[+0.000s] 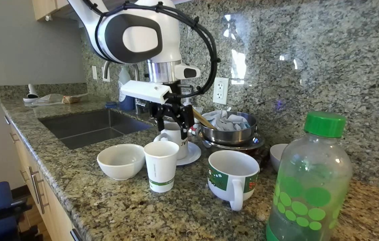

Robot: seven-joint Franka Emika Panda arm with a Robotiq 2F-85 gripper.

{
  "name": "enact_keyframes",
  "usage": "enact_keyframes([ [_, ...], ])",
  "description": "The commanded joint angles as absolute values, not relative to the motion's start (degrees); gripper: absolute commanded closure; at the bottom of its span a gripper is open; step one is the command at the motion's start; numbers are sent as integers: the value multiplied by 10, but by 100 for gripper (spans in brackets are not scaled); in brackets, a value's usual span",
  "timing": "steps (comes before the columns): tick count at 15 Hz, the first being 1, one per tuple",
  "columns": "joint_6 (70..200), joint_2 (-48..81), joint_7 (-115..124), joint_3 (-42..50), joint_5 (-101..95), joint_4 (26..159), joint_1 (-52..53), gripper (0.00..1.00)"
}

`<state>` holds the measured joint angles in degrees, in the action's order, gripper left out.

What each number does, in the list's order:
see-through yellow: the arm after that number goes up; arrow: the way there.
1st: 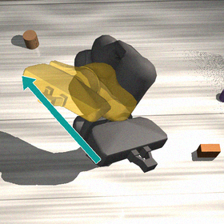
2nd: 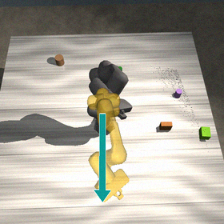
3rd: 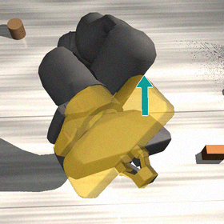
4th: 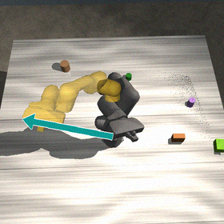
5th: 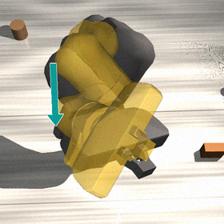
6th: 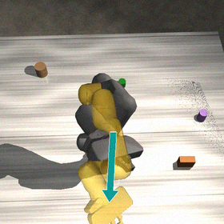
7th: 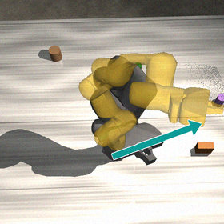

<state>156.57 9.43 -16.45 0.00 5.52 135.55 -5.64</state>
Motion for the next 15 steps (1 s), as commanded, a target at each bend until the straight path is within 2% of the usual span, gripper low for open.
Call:
enact_keyframes([
  [1, 1512, 44, -144, 15, 36, 1362, -57, 0],
  [15, 1314, -82, -80, 71, -24, 1370, -67, 0],
])
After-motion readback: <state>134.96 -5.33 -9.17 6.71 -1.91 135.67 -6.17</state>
